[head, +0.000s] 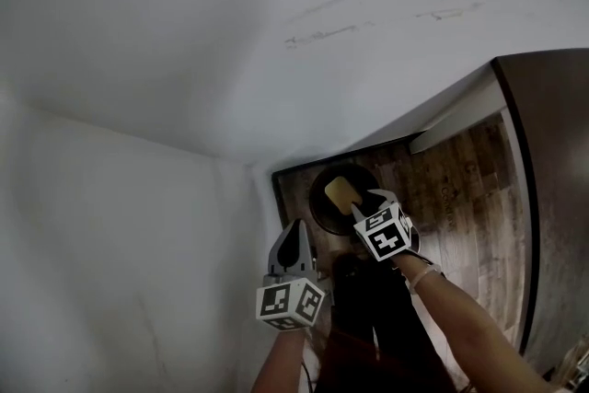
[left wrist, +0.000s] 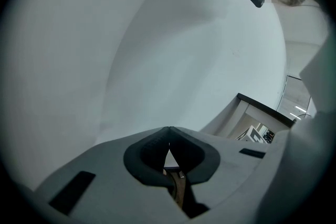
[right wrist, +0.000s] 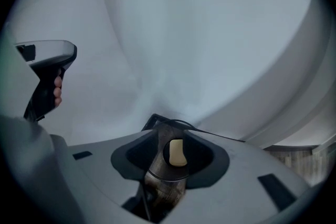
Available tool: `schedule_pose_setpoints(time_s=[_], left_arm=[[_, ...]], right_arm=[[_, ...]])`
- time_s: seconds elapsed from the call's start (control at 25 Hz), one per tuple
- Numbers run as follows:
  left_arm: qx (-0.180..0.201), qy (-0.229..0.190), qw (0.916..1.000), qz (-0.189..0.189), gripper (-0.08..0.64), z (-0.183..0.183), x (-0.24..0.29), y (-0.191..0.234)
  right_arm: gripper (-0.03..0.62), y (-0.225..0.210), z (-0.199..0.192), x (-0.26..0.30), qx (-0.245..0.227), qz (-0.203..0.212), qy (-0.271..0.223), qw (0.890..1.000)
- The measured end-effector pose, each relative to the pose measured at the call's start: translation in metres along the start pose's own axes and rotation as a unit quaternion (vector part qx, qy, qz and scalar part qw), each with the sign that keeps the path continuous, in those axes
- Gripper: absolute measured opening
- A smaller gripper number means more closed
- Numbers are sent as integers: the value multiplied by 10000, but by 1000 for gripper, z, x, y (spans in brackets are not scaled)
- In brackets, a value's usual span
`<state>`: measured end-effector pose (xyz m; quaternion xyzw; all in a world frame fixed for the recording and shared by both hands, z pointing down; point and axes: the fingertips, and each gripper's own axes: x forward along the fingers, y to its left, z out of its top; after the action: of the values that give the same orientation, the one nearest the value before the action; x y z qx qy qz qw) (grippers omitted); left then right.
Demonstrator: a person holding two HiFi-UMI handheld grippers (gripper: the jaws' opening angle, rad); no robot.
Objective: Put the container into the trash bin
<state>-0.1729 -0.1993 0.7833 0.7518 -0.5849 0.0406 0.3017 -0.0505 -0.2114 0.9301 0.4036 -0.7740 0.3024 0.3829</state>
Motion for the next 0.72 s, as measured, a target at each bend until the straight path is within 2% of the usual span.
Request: schedule_pose_setpoints(time_s=[0.72], left_arm=[[302, -148, 9994, -66, 20, 53, -32, -32]], right_arm=[[136, 23, 50, -81, -346, 121, -438, 9984]])
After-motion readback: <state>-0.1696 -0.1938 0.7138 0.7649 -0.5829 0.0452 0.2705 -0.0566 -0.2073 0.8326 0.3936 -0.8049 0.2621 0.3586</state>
